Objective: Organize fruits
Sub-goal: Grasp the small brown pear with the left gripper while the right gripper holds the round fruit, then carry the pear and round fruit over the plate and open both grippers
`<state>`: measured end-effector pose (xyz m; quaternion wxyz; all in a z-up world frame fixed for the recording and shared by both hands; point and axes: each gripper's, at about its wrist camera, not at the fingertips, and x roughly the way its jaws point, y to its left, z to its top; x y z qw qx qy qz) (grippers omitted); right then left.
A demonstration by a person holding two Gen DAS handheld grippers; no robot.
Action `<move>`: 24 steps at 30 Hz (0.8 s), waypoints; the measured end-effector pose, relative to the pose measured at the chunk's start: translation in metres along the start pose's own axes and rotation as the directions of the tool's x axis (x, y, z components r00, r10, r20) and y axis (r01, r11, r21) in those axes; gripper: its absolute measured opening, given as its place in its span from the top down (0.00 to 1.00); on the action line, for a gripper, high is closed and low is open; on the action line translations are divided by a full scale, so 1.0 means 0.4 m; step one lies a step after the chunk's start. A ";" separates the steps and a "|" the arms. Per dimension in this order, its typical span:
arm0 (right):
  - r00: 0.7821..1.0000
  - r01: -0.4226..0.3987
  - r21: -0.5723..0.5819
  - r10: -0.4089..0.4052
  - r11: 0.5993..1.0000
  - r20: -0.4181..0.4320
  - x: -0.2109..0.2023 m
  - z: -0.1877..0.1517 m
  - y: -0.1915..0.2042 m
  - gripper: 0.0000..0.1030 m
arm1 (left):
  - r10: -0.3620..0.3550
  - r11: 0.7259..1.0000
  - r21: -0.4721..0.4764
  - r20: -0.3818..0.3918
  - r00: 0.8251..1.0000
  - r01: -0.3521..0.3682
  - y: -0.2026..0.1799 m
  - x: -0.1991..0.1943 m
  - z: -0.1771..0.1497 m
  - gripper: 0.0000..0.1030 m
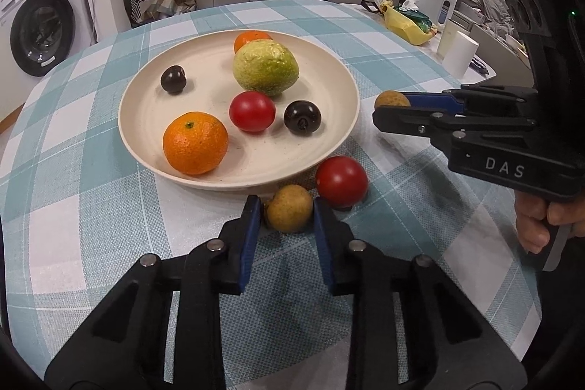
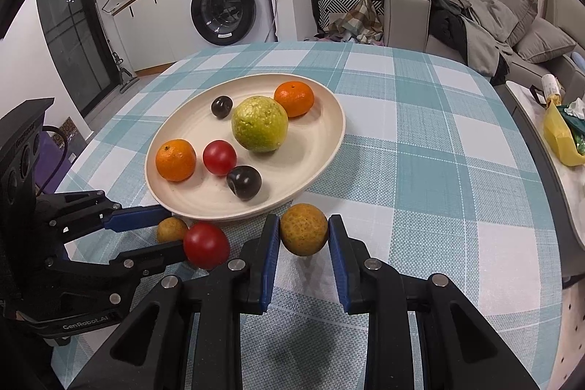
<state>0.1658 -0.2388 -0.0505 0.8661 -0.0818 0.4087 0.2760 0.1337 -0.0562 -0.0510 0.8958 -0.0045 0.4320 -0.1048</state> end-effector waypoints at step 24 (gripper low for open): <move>0.999 -0.031 -0.016 0.032 0.999 0.030 -0.013 0.000 0.020 0.73 | -0.033 0.999 -0.024 0.110 0.993 0.036 0.009 -0.083 0.005 0.75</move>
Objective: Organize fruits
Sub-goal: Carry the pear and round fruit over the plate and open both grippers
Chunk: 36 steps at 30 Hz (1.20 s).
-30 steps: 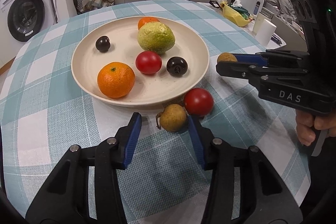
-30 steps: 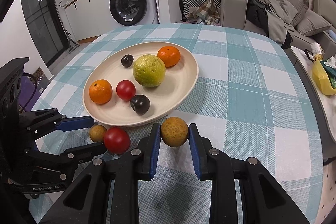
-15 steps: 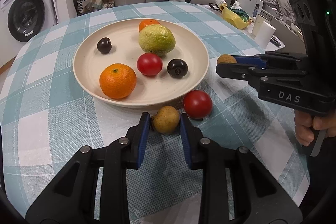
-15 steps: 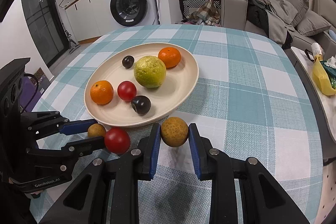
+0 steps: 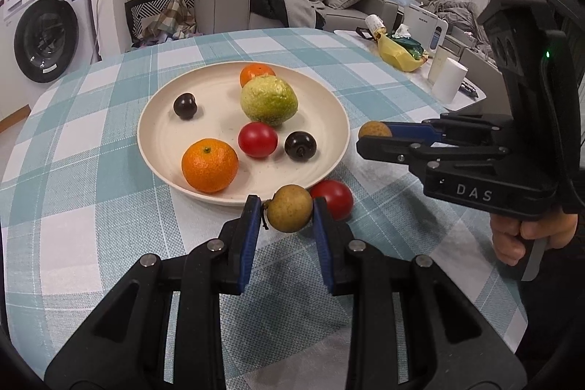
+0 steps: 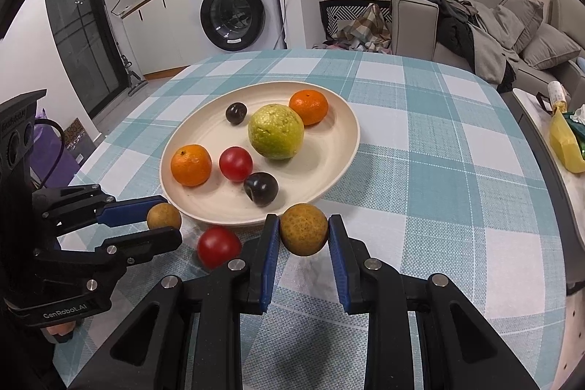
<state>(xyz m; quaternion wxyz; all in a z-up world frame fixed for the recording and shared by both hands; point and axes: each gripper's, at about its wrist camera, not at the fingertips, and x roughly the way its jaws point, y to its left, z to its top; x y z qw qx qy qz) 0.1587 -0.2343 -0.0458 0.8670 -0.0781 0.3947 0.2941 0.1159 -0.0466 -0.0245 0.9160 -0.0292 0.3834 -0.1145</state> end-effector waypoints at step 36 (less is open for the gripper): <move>0.995 -0.049 0.035 0.046 0.998 0.090 0.010 0.013 0.047 0.73 | 0.068 0.994 -0.089 0.099 0.993 -0.059 0.033 0.023 0.036 0.75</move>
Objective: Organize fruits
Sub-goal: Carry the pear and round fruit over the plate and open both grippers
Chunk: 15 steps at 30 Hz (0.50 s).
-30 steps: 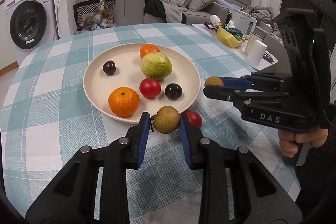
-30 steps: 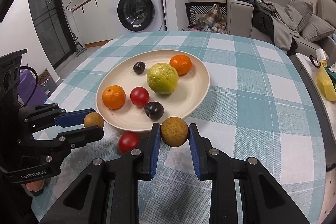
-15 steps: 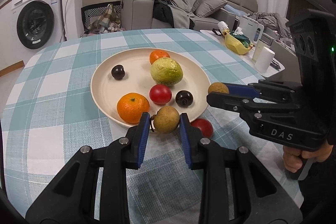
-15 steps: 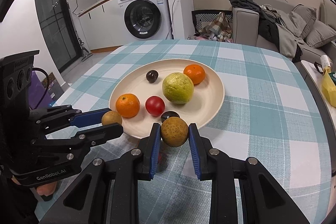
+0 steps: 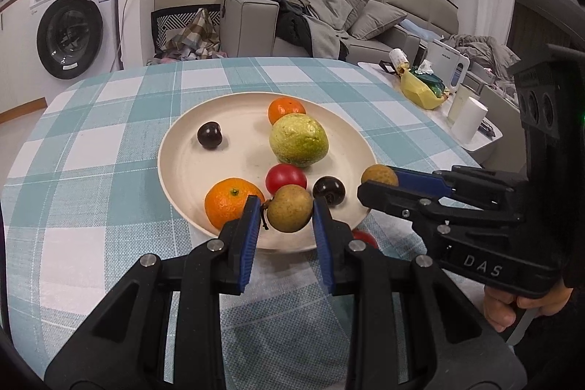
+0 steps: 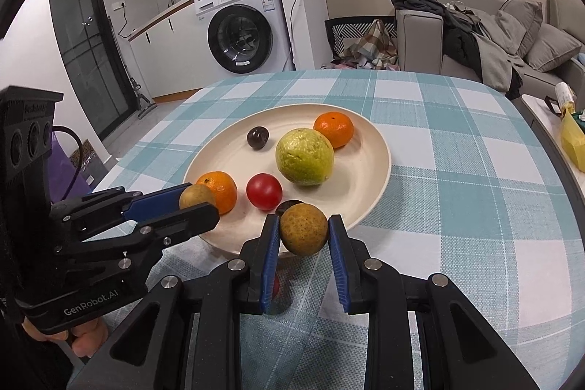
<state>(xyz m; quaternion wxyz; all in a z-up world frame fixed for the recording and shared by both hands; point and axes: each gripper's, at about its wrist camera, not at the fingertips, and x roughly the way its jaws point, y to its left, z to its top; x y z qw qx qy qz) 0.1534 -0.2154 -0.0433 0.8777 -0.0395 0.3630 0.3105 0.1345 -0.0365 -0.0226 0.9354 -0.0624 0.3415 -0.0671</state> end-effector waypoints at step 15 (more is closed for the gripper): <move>1.000 0.011 0.037 -0.011 0.999 0.015 -0.019 0.000 -0.023 0.58 | 0.054 0.998 0.034 -0.001 0.999 -0.054 -0.016 0.003 -0.004 0.64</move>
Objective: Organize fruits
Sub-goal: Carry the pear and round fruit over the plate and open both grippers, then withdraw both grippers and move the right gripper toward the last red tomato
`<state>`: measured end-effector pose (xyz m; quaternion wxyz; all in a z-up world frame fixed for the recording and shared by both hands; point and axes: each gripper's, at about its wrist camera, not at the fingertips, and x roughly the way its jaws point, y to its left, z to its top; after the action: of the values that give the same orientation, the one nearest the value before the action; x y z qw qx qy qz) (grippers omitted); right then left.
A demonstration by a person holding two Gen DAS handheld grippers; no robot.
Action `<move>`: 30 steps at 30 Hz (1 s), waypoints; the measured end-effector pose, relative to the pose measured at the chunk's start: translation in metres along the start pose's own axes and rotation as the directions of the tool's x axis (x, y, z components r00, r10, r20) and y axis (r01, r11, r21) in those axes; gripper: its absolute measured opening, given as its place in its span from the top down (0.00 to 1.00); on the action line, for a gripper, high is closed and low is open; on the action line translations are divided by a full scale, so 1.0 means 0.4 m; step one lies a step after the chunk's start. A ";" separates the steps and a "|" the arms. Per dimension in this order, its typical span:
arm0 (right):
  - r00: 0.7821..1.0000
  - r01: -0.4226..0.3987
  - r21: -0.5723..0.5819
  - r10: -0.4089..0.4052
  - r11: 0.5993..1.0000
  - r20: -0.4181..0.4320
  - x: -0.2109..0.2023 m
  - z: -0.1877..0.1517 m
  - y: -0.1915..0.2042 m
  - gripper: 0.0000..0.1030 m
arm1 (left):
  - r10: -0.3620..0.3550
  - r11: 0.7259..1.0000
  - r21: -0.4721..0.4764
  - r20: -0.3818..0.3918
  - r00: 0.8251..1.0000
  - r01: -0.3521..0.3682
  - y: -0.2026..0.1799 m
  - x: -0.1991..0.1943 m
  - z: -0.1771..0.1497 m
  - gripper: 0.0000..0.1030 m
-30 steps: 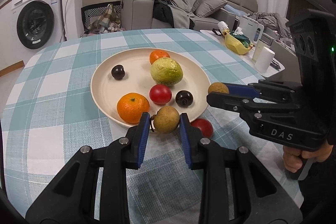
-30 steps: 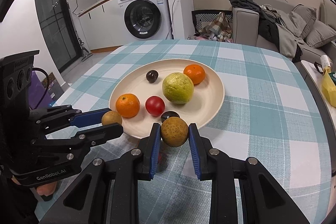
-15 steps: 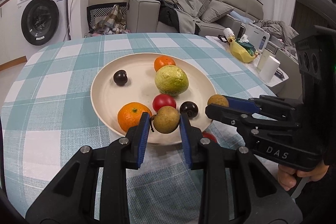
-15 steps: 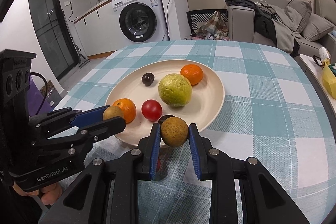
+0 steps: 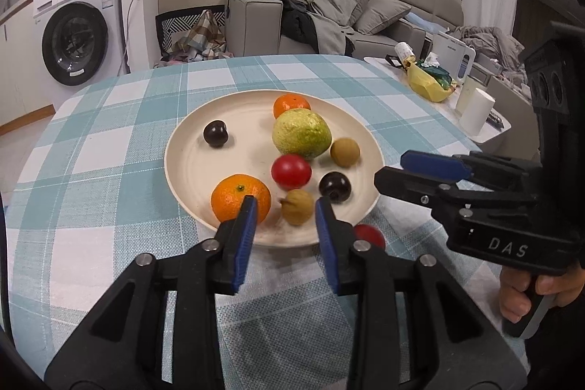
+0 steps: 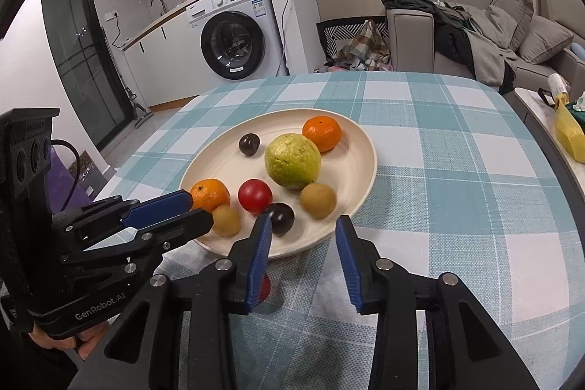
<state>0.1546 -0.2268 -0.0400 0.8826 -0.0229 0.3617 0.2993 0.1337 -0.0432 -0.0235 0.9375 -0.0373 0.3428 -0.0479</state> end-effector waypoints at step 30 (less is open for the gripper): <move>0.994 -0.021 -0.104 0.009 0.994 -0.110 -0.013 -0.031 0.046 0.02 | 0.067 0.998 -0.019 0.023 0.997 -0.066 0.080 -0.095 -0.048 0.11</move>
<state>0.1339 -0.2175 -0.0424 0.8567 -0.0831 0.3936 0.3228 0.0943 -0.0076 -0.0172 0.9422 -0.0352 0.3330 -0.0130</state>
